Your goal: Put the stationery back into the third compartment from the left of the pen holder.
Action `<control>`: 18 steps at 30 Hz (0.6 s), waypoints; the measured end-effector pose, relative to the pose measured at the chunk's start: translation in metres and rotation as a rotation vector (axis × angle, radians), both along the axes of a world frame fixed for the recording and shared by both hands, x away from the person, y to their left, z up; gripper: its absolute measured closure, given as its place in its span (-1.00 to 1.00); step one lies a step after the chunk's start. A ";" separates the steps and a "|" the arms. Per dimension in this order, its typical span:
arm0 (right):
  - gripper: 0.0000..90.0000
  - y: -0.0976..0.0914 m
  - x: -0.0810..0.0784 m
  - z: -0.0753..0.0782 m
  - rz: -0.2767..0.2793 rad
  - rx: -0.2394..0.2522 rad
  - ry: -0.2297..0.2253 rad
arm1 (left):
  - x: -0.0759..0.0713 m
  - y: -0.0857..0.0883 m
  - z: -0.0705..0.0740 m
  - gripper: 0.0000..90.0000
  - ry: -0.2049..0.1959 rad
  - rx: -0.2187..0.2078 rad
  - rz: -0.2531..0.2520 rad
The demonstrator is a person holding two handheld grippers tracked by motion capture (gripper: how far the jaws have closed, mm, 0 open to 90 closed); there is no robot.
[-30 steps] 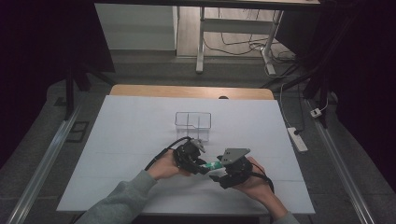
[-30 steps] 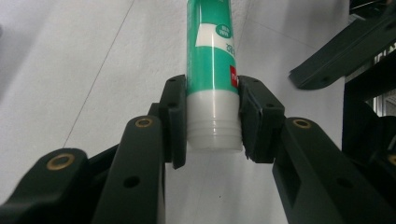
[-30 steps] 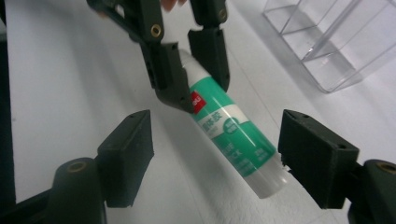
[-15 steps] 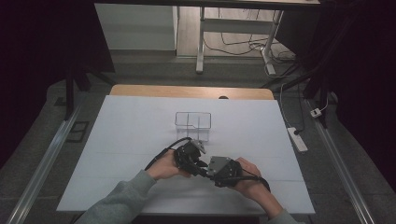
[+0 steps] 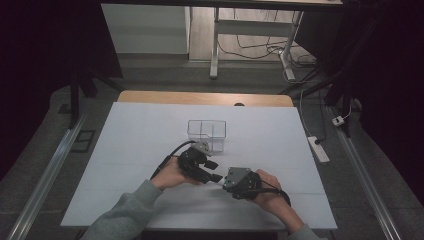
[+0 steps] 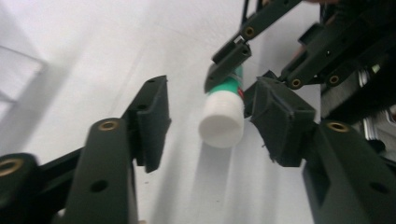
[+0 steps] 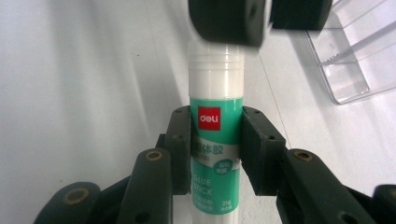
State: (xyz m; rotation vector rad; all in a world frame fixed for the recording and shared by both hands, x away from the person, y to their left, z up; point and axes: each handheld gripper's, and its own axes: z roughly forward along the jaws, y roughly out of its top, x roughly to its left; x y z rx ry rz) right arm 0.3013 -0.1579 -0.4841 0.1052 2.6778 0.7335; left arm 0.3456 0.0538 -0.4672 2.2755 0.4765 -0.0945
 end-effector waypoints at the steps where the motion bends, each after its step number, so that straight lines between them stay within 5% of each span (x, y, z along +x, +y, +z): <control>1: 0.45 -0.001 0.000 0.001 -0.009 0.009 0.003 | 0.000 0.002 0.000 -0.08 -0.003 -0.006 0.009; 10: 0.45 -0.015 0.010 0.006 -0.079 0.172 0.042 | -0.011 0.037 0.003 -0.18 -0.075 -0.066 0.140; 18: 0.45 -0.024 0.015 0.007 -0.130 0.268 0.041 | -0.025 0.084 -0.004 -0.20 -0.127 -0.062 0.279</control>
